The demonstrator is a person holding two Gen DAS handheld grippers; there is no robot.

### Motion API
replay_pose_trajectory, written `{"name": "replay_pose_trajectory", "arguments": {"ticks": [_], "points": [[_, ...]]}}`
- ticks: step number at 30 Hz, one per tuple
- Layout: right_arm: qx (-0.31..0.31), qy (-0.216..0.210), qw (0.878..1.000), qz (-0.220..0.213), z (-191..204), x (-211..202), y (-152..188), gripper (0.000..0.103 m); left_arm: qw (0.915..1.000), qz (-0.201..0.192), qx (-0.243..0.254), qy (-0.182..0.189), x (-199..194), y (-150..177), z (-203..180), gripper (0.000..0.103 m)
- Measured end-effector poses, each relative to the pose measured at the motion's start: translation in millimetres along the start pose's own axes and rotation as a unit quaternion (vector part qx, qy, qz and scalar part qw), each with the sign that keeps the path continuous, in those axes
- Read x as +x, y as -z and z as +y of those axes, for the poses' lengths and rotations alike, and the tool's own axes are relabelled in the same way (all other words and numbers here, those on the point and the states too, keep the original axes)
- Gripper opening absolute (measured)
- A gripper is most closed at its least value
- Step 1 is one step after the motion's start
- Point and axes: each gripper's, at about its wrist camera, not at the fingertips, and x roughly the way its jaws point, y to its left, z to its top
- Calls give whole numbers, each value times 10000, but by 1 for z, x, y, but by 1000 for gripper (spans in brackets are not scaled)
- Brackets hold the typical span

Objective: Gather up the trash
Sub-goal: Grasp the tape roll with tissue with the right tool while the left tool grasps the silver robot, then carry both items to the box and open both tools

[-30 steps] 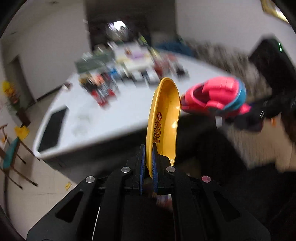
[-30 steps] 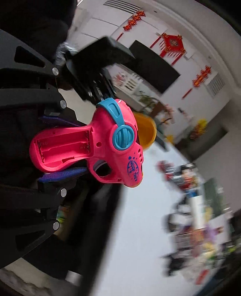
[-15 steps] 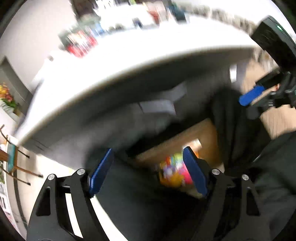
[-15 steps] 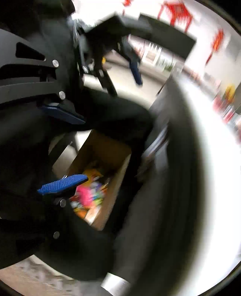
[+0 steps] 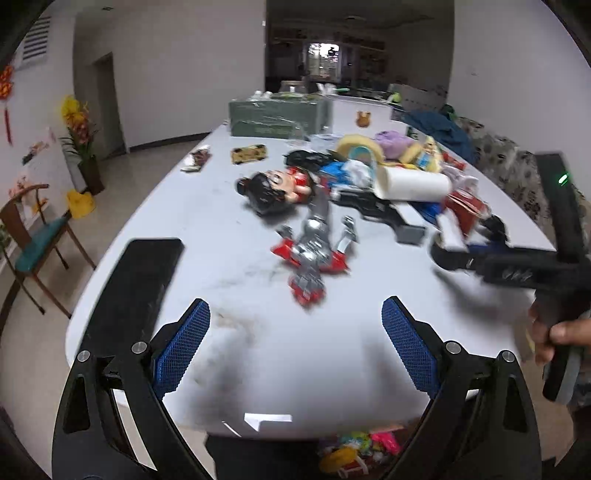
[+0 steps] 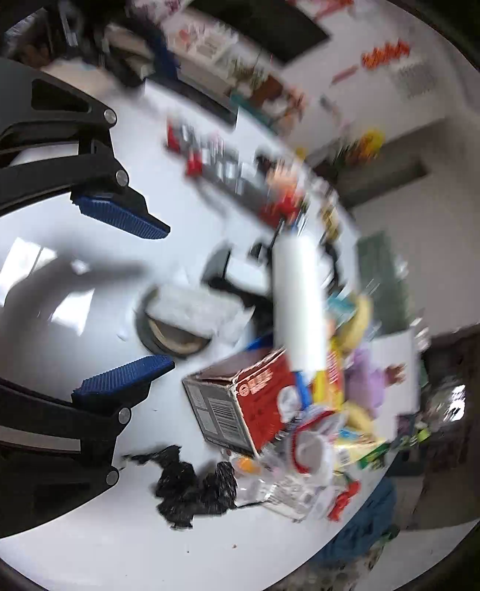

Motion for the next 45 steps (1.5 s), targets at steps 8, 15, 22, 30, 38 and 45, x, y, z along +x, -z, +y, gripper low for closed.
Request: {"name": "replay_pose_trajectory", "arguments": {"ticks": [8,15,22,30,38,45], "points": [[-18,58,9999,-112,-10,-5,6,49,9989,377,236,170,53,-26,2,92],[289,-141,9994,-145,-34,-17,15,49,9940,770,769,75,104,-52,-31,75],[342,-247,9984,-379,-41,-36,24,49,9989,158,430,-13,53,-39,-33,71],[-8,-573,9948,-837,-16,-100,35,49,9964,-713,306,334,-55,-26,-30,71],[-846,-682,9933,-384,12,-155,111,49,9914,-433,964,776,-93,56,-50,72],[-957,-1002,9845,1077,17,-92,195,50,9722,747,1866,1200,-60,143,-69,74]]}}
